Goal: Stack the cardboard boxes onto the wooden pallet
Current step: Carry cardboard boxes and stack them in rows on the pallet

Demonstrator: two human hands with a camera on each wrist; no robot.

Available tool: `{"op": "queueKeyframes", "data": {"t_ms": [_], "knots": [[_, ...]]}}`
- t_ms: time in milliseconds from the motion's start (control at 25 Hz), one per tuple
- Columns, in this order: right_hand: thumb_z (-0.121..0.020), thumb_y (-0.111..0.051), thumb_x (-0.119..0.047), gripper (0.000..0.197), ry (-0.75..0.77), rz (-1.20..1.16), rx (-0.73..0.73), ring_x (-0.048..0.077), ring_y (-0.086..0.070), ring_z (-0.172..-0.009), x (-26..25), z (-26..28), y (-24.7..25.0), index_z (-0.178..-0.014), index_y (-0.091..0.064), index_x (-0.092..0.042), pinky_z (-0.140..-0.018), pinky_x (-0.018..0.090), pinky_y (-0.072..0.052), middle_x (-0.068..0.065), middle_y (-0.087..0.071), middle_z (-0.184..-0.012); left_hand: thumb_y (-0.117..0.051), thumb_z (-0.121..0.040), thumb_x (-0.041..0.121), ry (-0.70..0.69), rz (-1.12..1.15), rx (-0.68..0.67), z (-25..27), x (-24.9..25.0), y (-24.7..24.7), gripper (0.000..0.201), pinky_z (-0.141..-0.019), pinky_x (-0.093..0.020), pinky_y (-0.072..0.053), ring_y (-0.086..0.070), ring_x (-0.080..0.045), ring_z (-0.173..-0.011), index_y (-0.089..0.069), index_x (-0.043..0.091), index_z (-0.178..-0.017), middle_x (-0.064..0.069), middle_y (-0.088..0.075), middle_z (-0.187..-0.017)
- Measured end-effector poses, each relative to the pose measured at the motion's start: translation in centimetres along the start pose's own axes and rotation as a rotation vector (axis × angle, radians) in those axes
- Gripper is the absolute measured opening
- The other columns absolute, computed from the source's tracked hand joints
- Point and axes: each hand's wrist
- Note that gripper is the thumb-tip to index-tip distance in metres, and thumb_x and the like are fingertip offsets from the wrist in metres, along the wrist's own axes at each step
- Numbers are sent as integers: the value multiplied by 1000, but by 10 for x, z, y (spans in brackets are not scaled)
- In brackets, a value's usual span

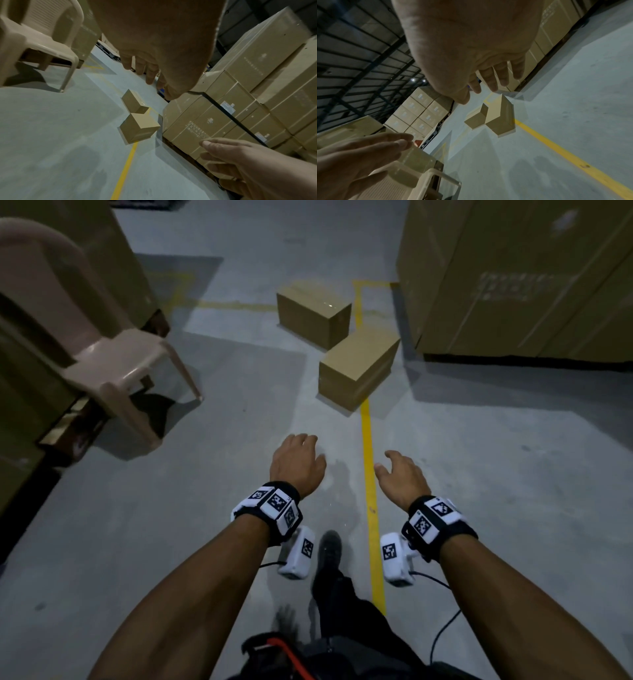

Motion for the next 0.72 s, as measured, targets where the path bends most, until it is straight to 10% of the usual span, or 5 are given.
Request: {"op": "queueKeyframes", "data": {"t_ms": [720], "knots": [[-102,-47,-40,55,-274,-145,59,36,-38,-139,-140,-506,88,-151,-36,-17,-111,43,-35,14,-39,-154,-47,-100,31,-110,89,-173,-586,-75,16,45,-106,-43,-38,-43,-34,-130,-50,4,-136,-18,-52,-139]]}}
Point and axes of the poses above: each hand's wrist, its own z-axis away from the middle knuckle, its own y-axis out of the back of the hand, x = y × z
